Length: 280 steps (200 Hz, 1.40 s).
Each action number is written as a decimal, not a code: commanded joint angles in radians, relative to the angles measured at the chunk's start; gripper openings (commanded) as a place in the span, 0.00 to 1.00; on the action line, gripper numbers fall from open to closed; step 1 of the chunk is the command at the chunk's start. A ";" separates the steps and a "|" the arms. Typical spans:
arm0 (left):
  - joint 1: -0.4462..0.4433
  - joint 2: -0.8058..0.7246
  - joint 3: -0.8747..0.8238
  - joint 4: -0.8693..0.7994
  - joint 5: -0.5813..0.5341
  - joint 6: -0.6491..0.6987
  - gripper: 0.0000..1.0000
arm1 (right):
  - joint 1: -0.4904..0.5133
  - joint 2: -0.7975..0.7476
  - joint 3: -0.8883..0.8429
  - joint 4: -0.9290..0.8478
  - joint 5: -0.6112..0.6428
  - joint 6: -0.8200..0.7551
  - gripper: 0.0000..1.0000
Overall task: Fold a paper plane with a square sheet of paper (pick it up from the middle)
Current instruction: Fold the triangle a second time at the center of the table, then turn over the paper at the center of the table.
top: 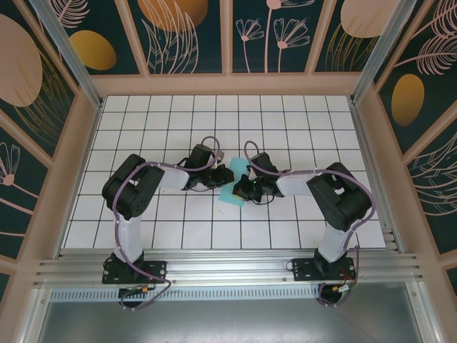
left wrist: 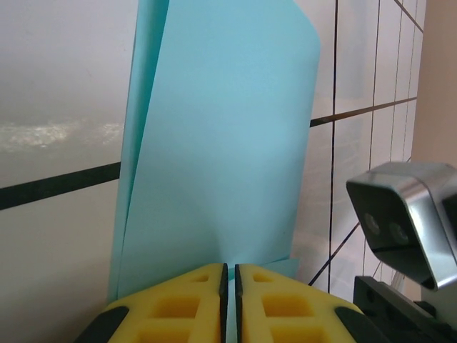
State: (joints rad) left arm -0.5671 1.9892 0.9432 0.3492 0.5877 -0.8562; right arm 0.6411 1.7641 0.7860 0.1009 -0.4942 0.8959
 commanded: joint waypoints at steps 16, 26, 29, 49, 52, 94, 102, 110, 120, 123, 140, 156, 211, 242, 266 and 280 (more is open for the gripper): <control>0.000 0.041 -0.016 -0.089 -0.080 0.027 0.15 | 0.018 -0.076 -0.083 -0.067 0.002 -0.010 0.10; 0.000 0.041 -0.017 -0.089 -0.080 0.025 0.16 | 0.020 -0.084 -0.108 -0.059 -0.001 -0.003 0.10; 0.000 0.040 -0.017 -0.089 -0.081 0.026 0.16 | 0.020 -0.087 -0.115 -0.058 -0.002 0.000 0.10; 0.000 0.039 -0.015 -0.093 -0.085 0.027 0.16 | 0.025 -0.109 -0.167 -0.043 0.002 0.016 0.10; 0.000 0.038 -0.017 -0.092 -0.086 0.028 0.16 | 0.026 -0.114 -0.175 -0.041 0.003 0.020 0.10; 0.000 0.033 -0.011 -0.105 -0.085 0.032 0.15 | 0.028 -0.178 -0.250 -0.030 0.012 0.043 0.10; 0.000 0.029 -0.013 -0.104 -0.085 0.031 0.15 | 0.028 -0.189 -0.257 -0.033 0.019 0.045 0.10; 0.001 0.026 -0.011 -0.106 -0.085 0.031 0.16 | 0.027 -0.200 -0.260 -0.033 0.023 0.045 0.10; 0.001 0.021 -0.008 -0.106 -0.077 0.032 0.16 | 0.028 -0.221 -0.256 -0.040 0.034 0.046 0.10; 0.000 0.017 -0.008 -0.105 -0.074 0.032 0.16 | 0.027 -0.228 -0.253 -0.041 0.040 0.046 0.10; 0.000 -0.004 -0.006 -0.108 -0.069 0.026 0.17 | 0.022 -0.280 -0.232 -0.071 0.114 0.047 0.09; 0.000 -0.033 0.003 -0.109 -0.063 0.020 0.18 | 0.022 -0.344 -0.218 -0.114 0.260 0.072 0.12; -0.001 -0.127 0.060 -0.149 -0.047 0.027 0.27 | -0.014 -0.404 -0.231 0.064 0.308 0.081 0.28; -0.002 -0.158 0.057 -0.179 -0.066 0.048 0.29 | -0.042 -0.350 -0.242 0.179 0.239 0.108 0.35; -0.002 -0.156 0.047 -0.176 -0.047 0.053 0.28 | -0.042 -0.309 -0.234 0.234 0.188 0.090 0.51; -0.002 -0.149 0.045 -0.174 -0.041 0.057 0.27 | -0.043 -0.278 -0.217 0.217 0.181 0.076 0.53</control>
State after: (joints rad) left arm -0.5697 1.8454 0.9840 0.2066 0.5385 -0.8291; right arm 0.6025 1.4433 0.5545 0.2573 -0.2638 0.9897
